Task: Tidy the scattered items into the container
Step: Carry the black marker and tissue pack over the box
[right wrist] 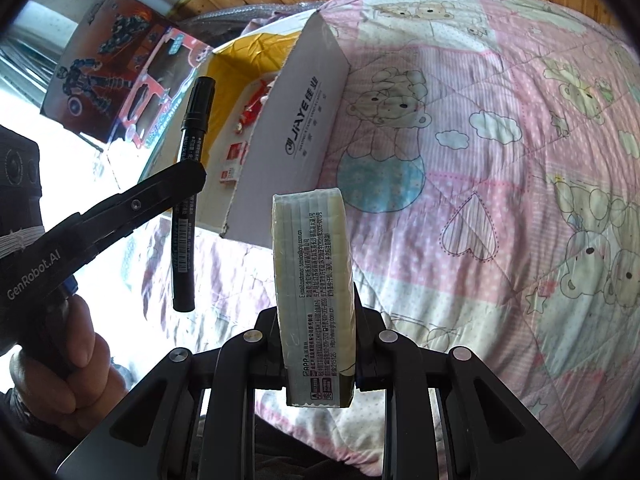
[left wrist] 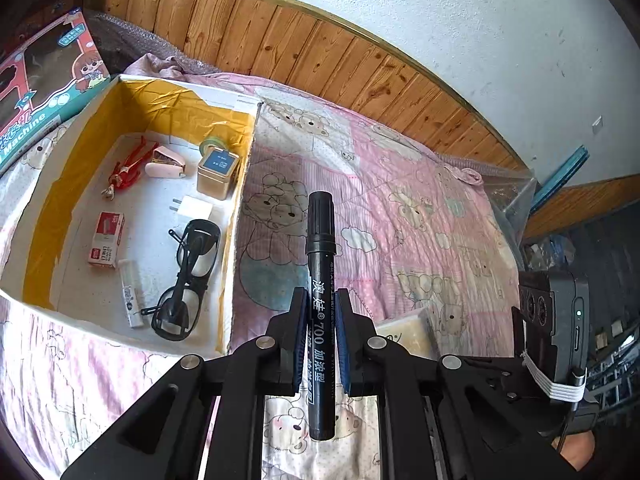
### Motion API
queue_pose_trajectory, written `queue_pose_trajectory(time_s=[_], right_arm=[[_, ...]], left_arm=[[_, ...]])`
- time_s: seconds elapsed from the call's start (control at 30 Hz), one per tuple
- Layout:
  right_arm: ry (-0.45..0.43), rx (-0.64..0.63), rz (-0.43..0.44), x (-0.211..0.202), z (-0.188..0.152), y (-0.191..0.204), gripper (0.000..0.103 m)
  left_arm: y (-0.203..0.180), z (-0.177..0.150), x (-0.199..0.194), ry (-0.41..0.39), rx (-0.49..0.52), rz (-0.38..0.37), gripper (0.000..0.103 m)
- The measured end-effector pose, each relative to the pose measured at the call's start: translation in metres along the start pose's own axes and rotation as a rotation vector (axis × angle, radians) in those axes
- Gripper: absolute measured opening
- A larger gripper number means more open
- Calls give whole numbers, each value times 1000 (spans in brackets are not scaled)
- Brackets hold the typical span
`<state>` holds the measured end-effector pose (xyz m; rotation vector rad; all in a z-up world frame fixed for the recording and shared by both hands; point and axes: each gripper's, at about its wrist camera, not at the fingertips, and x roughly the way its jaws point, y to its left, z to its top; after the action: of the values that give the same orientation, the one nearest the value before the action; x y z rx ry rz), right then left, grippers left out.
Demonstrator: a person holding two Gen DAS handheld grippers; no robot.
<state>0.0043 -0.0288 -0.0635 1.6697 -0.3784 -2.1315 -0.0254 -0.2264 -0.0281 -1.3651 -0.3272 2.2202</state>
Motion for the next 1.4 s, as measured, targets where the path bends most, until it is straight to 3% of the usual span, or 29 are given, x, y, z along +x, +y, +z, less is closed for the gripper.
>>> queue_pose_trajectory(time_s=[0.43, 0.87, 1.2, 1.4], right_arm=[[-22, -117, 29, -11, 9, 61, 23], [-48, -219, 69, -7, 48, 115, 23], [-44, -246, 59, 18, 102, 142, 23], [-30, -255, 18, 42, 140, 150, 23]], left_arm=[[39, -4, -45, -85, -93, 24, 14], [97, 9, -71, -147, -250, 82, 14], [124, 33, -60, -126, -329, 118, 14], [135, 49, -33, -69, -377, 131, 14]])
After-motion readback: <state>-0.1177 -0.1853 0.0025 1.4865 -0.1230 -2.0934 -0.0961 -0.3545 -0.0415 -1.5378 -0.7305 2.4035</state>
